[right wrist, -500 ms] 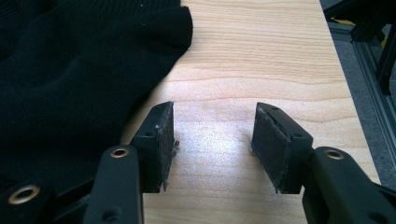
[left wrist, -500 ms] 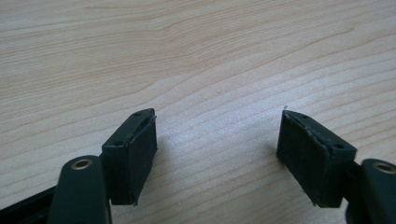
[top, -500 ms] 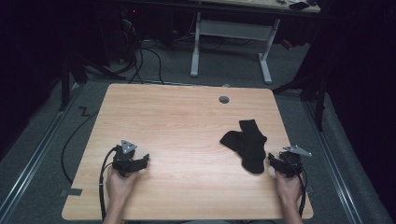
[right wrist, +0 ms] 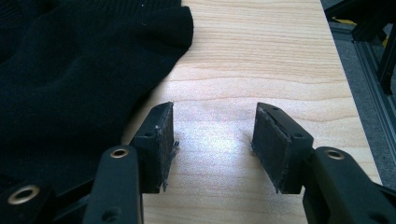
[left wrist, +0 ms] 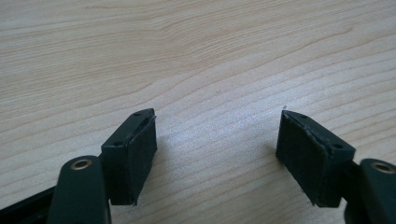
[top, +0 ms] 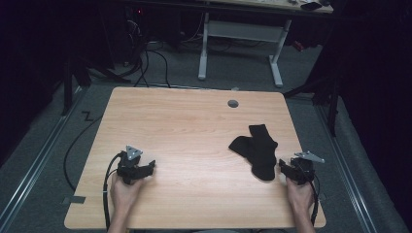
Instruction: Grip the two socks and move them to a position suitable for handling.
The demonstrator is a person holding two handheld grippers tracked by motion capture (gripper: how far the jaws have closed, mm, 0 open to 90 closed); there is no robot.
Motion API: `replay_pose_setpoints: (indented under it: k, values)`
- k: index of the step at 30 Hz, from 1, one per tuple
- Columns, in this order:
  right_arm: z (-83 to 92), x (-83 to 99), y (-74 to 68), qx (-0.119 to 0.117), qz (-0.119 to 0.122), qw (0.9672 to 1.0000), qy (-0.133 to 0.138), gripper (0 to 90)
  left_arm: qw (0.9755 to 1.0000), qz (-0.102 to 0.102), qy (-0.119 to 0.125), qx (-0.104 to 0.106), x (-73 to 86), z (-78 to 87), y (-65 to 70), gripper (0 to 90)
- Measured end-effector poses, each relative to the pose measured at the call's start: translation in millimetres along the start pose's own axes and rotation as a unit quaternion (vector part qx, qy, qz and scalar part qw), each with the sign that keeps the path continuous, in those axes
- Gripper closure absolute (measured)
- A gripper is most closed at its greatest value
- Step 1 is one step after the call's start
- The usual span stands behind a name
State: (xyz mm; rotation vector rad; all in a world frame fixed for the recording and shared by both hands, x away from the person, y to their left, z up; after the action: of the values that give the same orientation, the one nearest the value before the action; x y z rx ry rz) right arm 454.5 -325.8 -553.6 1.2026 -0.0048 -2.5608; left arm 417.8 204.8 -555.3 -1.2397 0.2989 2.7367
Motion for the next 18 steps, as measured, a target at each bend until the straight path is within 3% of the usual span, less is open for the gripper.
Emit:
replay_pose_setpoints:
  k: [18]
  values:
    - [0.2, -0.6, -2.3, -0.002, 0.014, 0.9999, 0.003, 53.2, 1.0000, 0.005, 0.002, -0.005, -1.3, -1.0, -1.3, 30.2]
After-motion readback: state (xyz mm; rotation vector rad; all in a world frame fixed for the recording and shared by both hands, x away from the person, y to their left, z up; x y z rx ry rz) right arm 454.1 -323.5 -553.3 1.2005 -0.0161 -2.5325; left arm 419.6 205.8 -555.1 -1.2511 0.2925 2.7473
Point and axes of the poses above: each handheld gripper's, and its own axes: z roughly backward along the jaws, x roughly out of its underside, y roughly to its right, the point moved 7 cm from there along -z, roughly forward along the jaws, and after that the axes turned 10 degrees about z, right-handed, at the moved point
